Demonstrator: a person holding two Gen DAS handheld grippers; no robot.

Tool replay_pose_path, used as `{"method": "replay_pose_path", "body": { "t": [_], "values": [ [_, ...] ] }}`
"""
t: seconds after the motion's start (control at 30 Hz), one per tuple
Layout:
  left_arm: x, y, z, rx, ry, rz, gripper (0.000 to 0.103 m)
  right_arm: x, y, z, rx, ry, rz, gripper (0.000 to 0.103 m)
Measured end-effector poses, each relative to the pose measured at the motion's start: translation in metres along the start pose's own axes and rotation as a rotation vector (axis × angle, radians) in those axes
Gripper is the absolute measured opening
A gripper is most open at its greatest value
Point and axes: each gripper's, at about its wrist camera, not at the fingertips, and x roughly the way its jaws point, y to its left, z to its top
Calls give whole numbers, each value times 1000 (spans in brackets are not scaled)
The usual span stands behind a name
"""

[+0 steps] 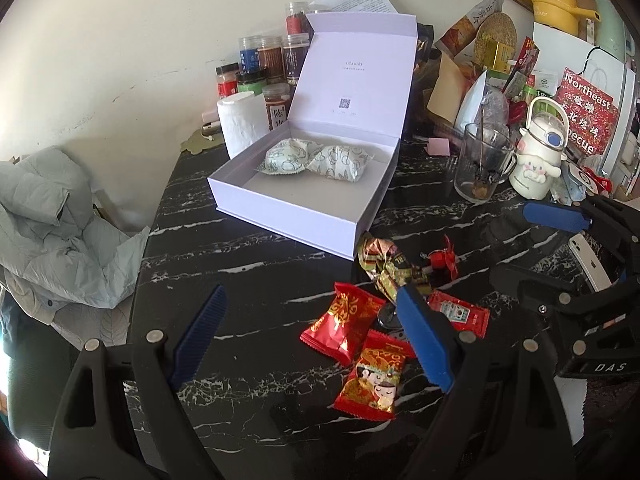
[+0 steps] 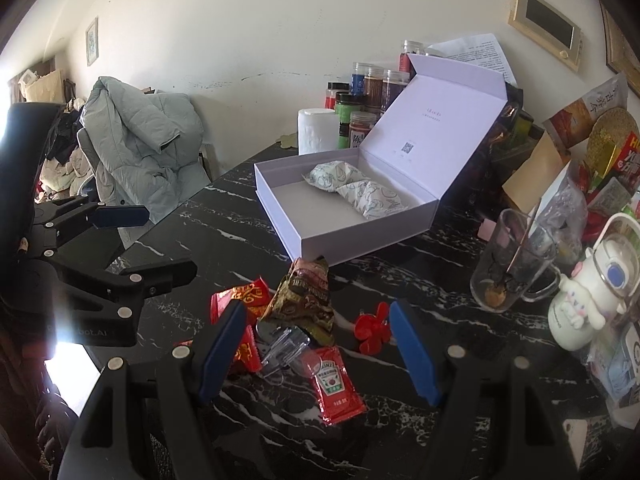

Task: Organize objects
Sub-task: 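Withdraw both grippers from the box toward the red candy packets, then grasp a red candy packet with the left gripper while the right grasps the ketchup sachet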

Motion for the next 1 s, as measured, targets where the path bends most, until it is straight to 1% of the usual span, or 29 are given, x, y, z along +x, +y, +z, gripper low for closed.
{"method": "replay_pose_path", "body": {
  "t": [0.17,0.27,0.5,0.7,0.8,0.93,1.0],
  "values": [
    [18,1,-18,-35,47,-37,86,13,3,-23,-3,36,38,75],
    [24,-2,-27,-29,67,-65,86,18,2,-33,13,49,66,75],
    [37,-9,-37,-23,94,-124,86,30,-3,-53,22,78,74,75],
    [51,-18,-48,-8,151,-127,86,41,-5,-66,7,109,55,75],
    [58,-22,-54,14,175,-140,86,44,-5,-73,-5,112,47,75],
    [64,-27,-58,36,184,-137,86,46,-4,-81,-26,99,37,75],
    [65,-30,-59,51,183,-140,86,48,-7,-82,-14,94,14,75]
  ]
}}
